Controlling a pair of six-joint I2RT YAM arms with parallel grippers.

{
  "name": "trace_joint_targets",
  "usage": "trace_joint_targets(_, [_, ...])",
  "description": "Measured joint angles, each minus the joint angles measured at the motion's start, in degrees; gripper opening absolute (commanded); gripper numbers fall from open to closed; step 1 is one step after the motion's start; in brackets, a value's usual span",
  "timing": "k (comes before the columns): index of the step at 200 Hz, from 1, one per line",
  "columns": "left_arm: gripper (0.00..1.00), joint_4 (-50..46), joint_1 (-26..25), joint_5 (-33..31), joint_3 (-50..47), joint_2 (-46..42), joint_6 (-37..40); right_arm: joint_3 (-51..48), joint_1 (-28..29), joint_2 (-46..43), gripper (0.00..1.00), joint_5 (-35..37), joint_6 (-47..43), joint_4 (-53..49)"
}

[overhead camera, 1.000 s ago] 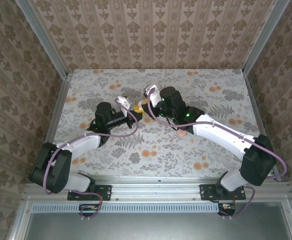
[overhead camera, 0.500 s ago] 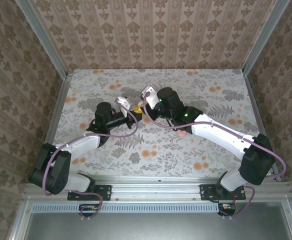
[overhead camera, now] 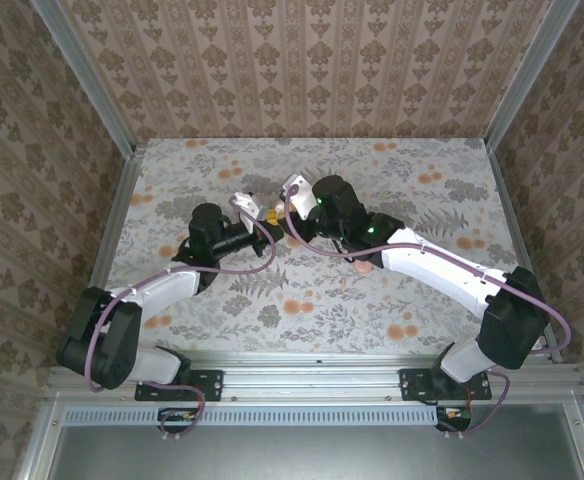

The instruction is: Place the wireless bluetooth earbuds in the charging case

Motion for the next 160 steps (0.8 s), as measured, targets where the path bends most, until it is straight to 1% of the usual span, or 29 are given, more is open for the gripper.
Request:
trace_joint_targets(49, [0.11,0.0,0.0,0.0,0.0,-0.7,0.6,-4.6,-1.0,-4.0,0.49,-7.3,-1.6,3.8])
trace_joint_targets(89, [0.11,-0.3,0.0,0.1,0.0,-1.5,1.4,-7.6,-4.2,-8.1,0.52,-12.0,-4.8,4.7])
trace_joint_targets(106, [0.11,-0.3,0.0,0.3,0.0,-1.6,2.0,-8.0,-6.1,-9.8,0.53,-14.7,-8.1,4.2])
trace_joint_targets(124, [0.11,-0.4,0.0,0.7,0.0,-1.7,2.7,-8.1,-7.8,-10.8,0.53,-18.3,-13.5,2.8])
trace_joint_targets(160, [0.11,-0.5,0.0,2.0,0.0,-1.9,4.5,-8.1,-8.7,-11.0,0.51,-21.6,-23.1,-1.9])
